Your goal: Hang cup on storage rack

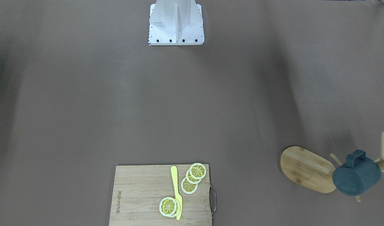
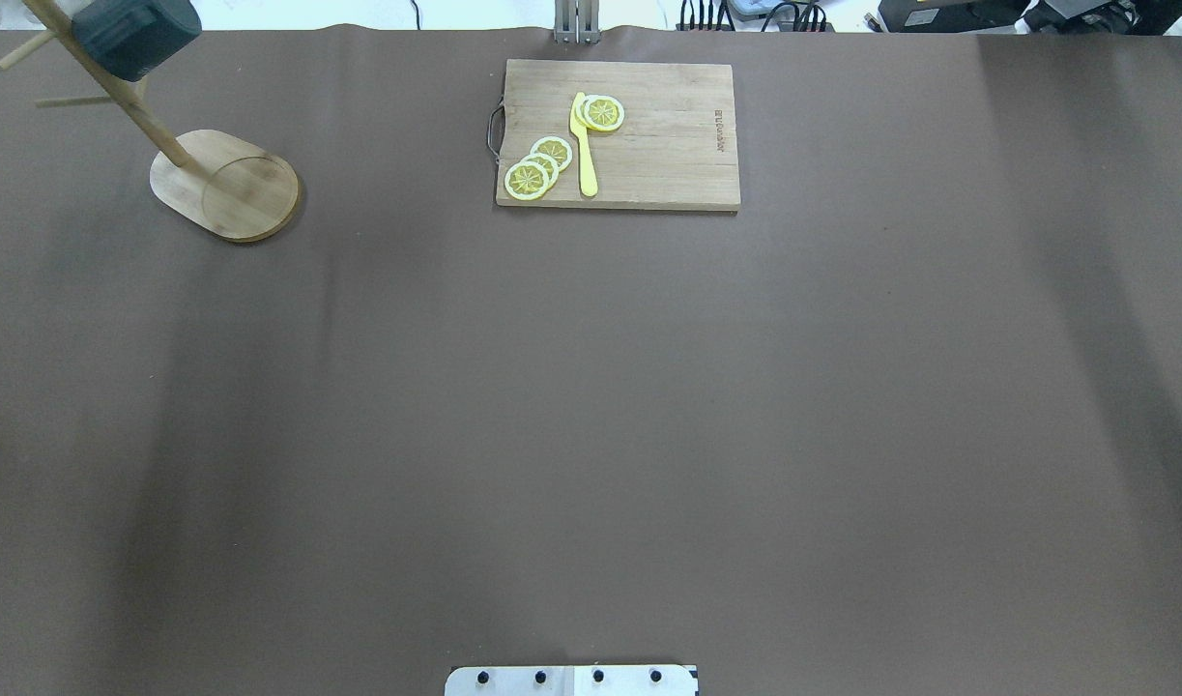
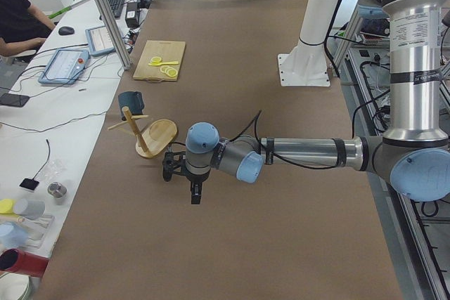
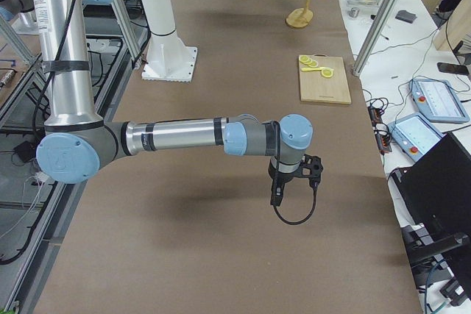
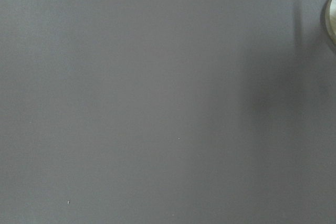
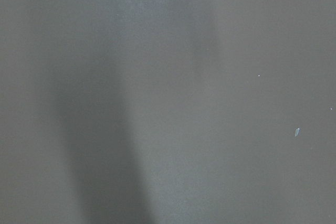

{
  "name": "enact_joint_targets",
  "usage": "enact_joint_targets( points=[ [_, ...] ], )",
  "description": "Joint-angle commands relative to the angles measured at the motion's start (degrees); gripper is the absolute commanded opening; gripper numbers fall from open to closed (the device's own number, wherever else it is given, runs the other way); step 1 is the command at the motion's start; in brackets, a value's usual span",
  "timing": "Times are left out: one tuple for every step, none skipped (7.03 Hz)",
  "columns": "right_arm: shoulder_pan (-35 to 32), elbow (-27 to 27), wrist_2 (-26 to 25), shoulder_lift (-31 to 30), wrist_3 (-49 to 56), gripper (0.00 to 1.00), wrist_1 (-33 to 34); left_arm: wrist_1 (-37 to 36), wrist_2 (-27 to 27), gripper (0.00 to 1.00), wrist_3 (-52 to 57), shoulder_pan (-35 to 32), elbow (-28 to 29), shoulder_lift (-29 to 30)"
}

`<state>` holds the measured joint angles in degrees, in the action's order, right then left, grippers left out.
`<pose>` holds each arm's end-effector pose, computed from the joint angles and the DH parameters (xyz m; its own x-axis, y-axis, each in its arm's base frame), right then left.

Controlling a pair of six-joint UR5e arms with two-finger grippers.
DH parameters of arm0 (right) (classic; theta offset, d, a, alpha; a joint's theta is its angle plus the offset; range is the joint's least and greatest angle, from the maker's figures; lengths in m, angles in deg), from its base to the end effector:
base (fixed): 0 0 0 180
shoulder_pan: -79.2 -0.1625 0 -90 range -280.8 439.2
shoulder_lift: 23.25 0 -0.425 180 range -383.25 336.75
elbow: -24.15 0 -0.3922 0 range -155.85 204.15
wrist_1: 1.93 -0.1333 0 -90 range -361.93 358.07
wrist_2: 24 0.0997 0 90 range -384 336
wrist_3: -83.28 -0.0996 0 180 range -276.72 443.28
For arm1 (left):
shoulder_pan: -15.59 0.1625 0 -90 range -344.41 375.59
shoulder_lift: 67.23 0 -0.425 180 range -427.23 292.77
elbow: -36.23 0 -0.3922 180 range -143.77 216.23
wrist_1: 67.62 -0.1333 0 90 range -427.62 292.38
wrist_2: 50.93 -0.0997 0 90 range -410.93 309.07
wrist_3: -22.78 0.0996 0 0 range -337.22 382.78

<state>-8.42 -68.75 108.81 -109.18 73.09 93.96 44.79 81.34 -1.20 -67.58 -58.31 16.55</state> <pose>0.0439 -0.5228 0.6100 0.7282 0.1341 0.6721 -0.0887 0.9909 -0.1017 -0.0105 -0.4699 0.6301 0.6906 -0.0810 -0.7186 0.1855 0.9803 0.0677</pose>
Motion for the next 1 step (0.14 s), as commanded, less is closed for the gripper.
enact_joint_targets(
  points=[
    [0.00,-0.09,-0.18,0.06,-0.18,1.00,0.00,0.00,0.00,0.99,-0.02,-0.06,0.06,0.15]
  ],
)
